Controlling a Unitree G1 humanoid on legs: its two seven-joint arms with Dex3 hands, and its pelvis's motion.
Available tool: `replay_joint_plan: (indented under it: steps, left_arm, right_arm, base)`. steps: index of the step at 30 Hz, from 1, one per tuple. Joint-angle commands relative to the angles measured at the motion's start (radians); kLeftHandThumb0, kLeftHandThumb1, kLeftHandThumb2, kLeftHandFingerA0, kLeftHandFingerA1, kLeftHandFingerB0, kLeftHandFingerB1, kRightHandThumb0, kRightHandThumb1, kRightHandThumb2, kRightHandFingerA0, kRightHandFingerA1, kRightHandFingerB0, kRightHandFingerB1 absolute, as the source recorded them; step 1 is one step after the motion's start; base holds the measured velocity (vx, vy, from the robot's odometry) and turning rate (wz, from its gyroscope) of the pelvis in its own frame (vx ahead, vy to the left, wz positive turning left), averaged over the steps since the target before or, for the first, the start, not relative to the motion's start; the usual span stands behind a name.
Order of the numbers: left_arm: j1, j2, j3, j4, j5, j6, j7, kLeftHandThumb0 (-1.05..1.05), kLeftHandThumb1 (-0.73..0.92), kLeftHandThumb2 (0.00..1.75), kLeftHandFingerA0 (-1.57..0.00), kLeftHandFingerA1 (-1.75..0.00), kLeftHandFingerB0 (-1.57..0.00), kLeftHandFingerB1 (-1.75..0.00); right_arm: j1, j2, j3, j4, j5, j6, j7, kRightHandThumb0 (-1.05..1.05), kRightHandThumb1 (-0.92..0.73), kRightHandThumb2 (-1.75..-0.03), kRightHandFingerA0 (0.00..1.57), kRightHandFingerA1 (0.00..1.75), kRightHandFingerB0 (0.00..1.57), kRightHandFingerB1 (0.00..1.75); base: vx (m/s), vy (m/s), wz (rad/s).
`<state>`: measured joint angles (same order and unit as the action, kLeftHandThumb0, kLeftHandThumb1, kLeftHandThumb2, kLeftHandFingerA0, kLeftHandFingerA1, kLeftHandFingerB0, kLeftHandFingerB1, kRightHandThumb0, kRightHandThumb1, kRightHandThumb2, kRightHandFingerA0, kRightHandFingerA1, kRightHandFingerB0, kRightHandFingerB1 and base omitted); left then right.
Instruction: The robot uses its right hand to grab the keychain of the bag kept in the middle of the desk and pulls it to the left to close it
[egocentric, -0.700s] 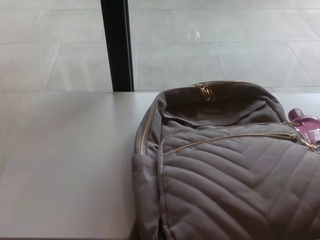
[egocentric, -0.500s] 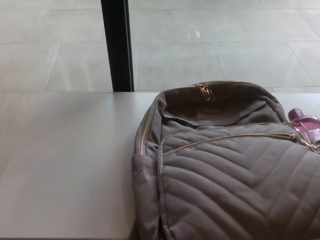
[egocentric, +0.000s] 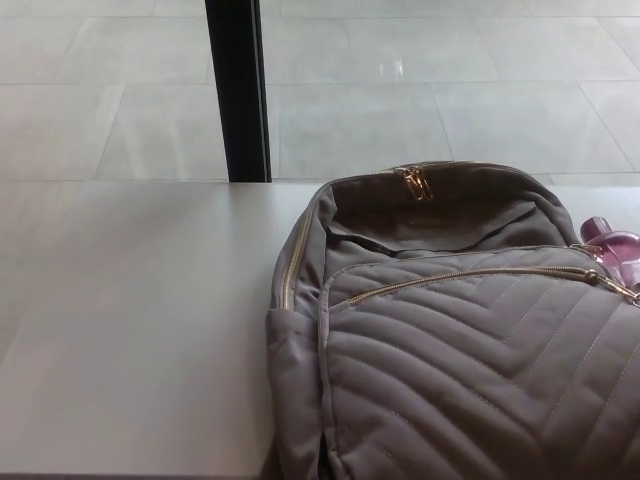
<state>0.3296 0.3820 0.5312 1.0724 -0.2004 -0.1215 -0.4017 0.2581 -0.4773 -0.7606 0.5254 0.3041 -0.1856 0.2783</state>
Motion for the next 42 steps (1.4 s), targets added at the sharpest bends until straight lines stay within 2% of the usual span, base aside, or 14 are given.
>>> replay_joint_plan:
  steps: [1,3,6,7,8,10,15,27,28,30,31,33,35,42]
  left_arm:
    - [-0.004,0.039,0.011,0.000,-0.042,-0.034,-0.060,-0.78,0.33,0.88,-0.72,-1.30,-0.52,-1.19]
    - [0.000,0.038,-0.001,0.002,-0.025,-0.058,-0.052,-0.84,0.28,0.97,-0.79,-1.14,-0.63,-1.04]
    - [0.000,0.036,-0.006,-0.005,-0.020,-0.050,-0.037,-0.83,0.27,0.97,-0.80,-1.14,-0.63,-1.04]
    - [0.004,0.035,-0.005,-0.013,-0.022,-0.049,-0.041,-0.85,0.34,0.86,-0.79,-1.27,-0.56,-1.16]
    - [0.005,0.032,-0.001,-0.018,-0.030,-0.043,-0.050,-0.82,0.26,0.97,-0.80,-1.15,-0.62,-1.05]
    - [0.006,0.030,0.001,-0.024,-0.034,-0.037,-0.051,-0.83,0.26,0.97,-0.80,-1.15,-0.63,-1.06]
    - [0.004,0.034,0.002,-0.015,-0.040,-0.044,-0.077,-0.84,0.26,0.98,-0.82,-1.16,-0.66,-1.07]
    - [0.013,0.033,-0.019,-0.016,-0.031,-0.077,-0.076,-0.86,0.36,0.82,-0.78,-1.25,-0.61,-1.12]
    - [0.016,0.033,-0.021,-0.020,-0.029,-0.075,-0.073,-0.85,0.37,0.83,-0.78,-1.25,-0.59,-1.12]
    - [0.020,0.033,-0.030,-0.018,-0.020,-0.087,-0.066,-0.84,0.32,1.01,-0.84,-1.13,-0.66,-1.02]
    - [0.016,0.034,-0.031,-0.014,-0.022,-0.086,-0.066,-0.87,0.29,0.97,-0.80,-1.14,-0.65,-1.04]
    - [0.010,0.035,-0.033,-0.008,-0.025,-0.077,-0.060,-0.85,0.37,0.80,-0.75,-1.24,-0.58,-1.12]
    - [0.007,0.036,-0.032,-0.003,-0.032,-0.076,-0.065,-0.85,0.37,0.82,-0.77,-1.27,-0.60,-1.13]
    - [0.001,0.047,-0.039,0.020,-0.032,-0.097,-0.100,-0.88,0.39,0.80,-0.73,-1.24,-0.59,-1.12]
  right_arm:
    - [0.024,0.008,0.098,-0.680,0.270,0.229,0.047,-0.74,-0.59,-0.91,0.29,0.49,0.11,0.40]
    - [0.051,-0.006,0.173,-0.761,0.226,0.254,0.073,-0.76,-0.74,-0.62,0.26,0.38,0.13,0.26]
    - [0.059,-0.026,0.247,-0.774,0.119,0.198,0.122,-0.74,-0.78,-0.65,0.25,0.42,0.12,0.23]
    - [0.058,-0.030,0.264,-0.770,0.098,0.192,0.130,-0.80,-0.60,-0.97,0.22,0.52,0.06,0.32]
    - [0.051,-0.036,0.297,-0.748,0.044,0.176,0.138,-0.79,-0.75,-0.63,0.36,0.45,0.16,0.26]
    - [0.040,-0.037,0.325,-0.732,0.011,0.180,0.134,-0.80,-0.57,-0.94,0.32,0.55,0.13,0.41]
    - [0.012,-0.098,0.406,-0.612,-0.196,0.105,0.107,-0.71,-0.70,-0.62,0.41,0.56,0.31,0.30]
    - [0.016,-0.150,0.442,-0.581,-0.233,0.112,0.068,-0.70,-0.71,-0.62,0.40,0.53,0.43,0.33]
    - [0.018,-0.153,0.446,-0.583,-0.242,0.111,0.068,-0.70,-0.58,-0.98,0.39,0.62,0.30,0.47]
    - [0.015,-0.160,0.458,-0.577,-0.269,0.102,0.064,-0.66,-0.57,-0.98,0.35,0.61,0.33,0.49]
    - [0.012,-0.162,0.459,-0.571,-0.272,0.098,0.064,-0.68,-0.71,-0.62,0.38,0.57,0.47,0.35]
    - [0.004,-0.164,0.460,-0.567,-0.276,0.114,0.061,-0.68,-0.57,-0.99,0.37,0.63,0.36,0.49]
    - [-0.005,-0.169,0.461,-0.562,-0.286,0.107,0.060,-0.67,-0.71,-0.62,0.38,0.59,0.48,0.35]
    - [-0.040,-0.160,0.477,-0.619,-0.293,0.111,0.068,-0.64,-0.70,-0.62,0.41,0.56,0.50,0.35]
  base:
    - [0.00,0.000,0.00]
    - [0.00,0.000,0.00]
    - [0.00,0.000,0.00]
    - [0.00,0.000,0.00]
    - [0.00,0.000,0.00]
    - [0.00,0.000,0.00]
    - [0.00,0.000,0.00]
    - [0.00,0.000,0.00]
    - [0.00,0.000,0.00]
    - [0.00,0.000,0.00]
    - [0.00,0.000,0.00]
    - [0.00,0.000,0.00]
    - [0.00,0.000,0.00]
    - [0.00,0.000,0.00]
